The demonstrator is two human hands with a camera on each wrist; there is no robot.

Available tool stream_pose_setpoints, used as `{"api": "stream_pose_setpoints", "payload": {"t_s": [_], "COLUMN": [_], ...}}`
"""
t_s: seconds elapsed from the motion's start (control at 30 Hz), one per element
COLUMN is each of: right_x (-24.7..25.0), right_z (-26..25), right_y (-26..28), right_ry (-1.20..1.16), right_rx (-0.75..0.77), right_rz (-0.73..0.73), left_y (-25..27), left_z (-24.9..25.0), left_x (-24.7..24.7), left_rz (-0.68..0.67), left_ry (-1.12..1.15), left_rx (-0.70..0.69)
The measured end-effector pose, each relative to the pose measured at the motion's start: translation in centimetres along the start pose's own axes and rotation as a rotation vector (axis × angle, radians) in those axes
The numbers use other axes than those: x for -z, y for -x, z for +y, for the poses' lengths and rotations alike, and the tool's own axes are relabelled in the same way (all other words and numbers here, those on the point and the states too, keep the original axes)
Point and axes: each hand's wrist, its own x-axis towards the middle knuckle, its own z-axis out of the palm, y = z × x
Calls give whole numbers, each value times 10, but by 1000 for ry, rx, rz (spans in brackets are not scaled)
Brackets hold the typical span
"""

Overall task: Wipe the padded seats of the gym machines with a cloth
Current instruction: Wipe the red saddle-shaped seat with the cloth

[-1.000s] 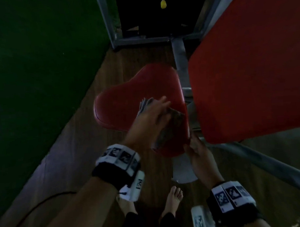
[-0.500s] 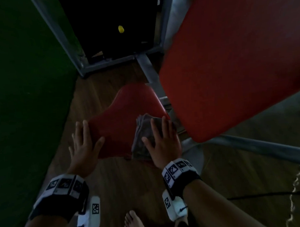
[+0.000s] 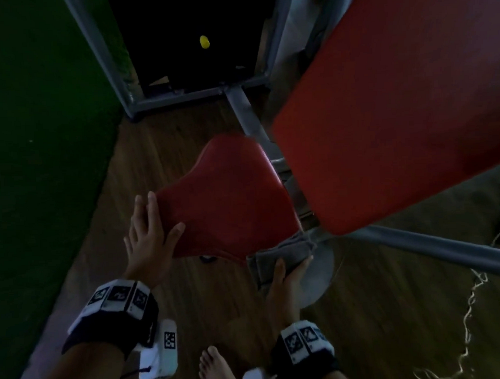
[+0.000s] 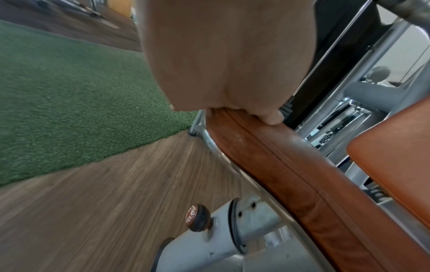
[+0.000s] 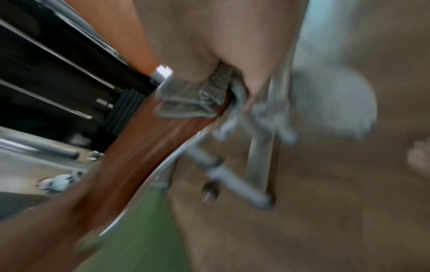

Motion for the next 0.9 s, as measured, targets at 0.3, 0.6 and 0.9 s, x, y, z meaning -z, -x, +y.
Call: {"api": "stream_pose_setpoints", "payload": {"t_s": [0.3,0.6,0.9], "right_x": [10,-13,-8], "right_z": [-11,-1,-5], "right_y": [-45,2,-31], "right_ry": [-185,-127,-200], "right_rx": [93,159,94], "right_rz": [86,71,146], "left_y": [1,1,-1], "left_z": [2,2,-3], "left_x": [1,2,-2], "left_rz": [0,2,36], "left_ry": [20,40,66], "left_rx": [4,5,-31]}}
